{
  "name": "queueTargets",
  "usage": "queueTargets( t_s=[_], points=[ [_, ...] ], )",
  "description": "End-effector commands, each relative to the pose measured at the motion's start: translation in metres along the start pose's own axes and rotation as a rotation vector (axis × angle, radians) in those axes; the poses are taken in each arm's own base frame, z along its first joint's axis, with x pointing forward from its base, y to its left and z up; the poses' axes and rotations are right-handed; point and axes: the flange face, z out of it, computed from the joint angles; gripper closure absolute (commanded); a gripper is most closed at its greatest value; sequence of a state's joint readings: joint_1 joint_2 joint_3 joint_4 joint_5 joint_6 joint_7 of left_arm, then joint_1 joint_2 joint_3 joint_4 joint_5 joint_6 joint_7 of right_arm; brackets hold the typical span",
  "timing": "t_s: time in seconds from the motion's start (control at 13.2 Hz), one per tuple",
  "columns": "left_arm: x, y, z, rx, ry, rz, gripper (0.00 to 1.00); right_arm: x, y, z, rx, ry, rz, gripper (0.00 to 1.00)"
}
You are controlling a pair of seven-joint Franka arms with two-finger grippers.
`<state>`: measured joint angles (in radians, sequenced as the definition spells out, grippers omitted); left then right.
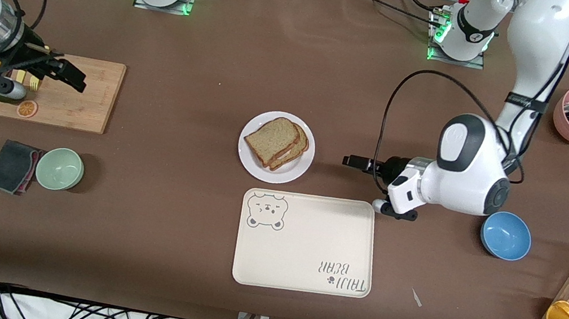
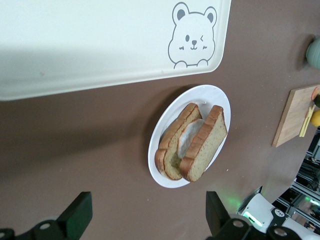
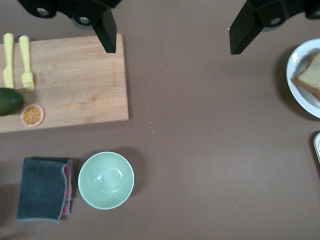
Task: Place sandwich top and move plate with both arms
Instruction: 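Retract the right gripper while the left gripper reaches the plate rim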
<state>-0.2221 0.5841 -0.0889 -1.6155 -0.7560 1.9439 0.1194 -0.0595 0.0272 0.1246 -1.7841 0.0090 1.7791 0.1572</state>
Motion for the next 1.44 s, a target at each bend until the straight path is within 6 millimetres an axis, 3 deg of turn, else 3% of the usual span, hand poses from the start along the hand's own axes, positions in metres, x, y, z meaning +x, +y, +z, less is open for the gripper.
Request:
queueTargets(
  t_s=[0.0,0.23,0.38,0.6,1.06,1.36],
  points=[
    [0.022,-0.005,0.023,-0.078,0.051,0.114,0.01,-0.014,0.014,-0.015,-0.024,0.039,-0.04,0.0],
    [0.024,-0.01,0.065,-0.133,0.058,0.17,0.15,-0.018,0.015,-0.023,-0.025,0.043,-0.046,0.0],
    [0.02,0.0,0.086,-0.147,0.06,0.174,0.26,-0.018,0.017,-0.026,-0.024,0.036,-0.039,0.0],
    [0.012,-0.005,0.116,-0.121,0.069,0.217,0.36,-0.018,0.015,-0.052,-0.027,-0.023,-0.042,0.0],
    [0.008,-0.032,0.148,-0.169,0.11,0.3,0.41,-0.021,0.018,-0.059,-0.038,-0.03,-0.029,0.0],
    [0.006,-0.03,0.164,-0.209,0.148,0.322,0.47,-0.019,0.017,-0.059,-0.035,-0.022,-0.044,0.0]
  ],
)
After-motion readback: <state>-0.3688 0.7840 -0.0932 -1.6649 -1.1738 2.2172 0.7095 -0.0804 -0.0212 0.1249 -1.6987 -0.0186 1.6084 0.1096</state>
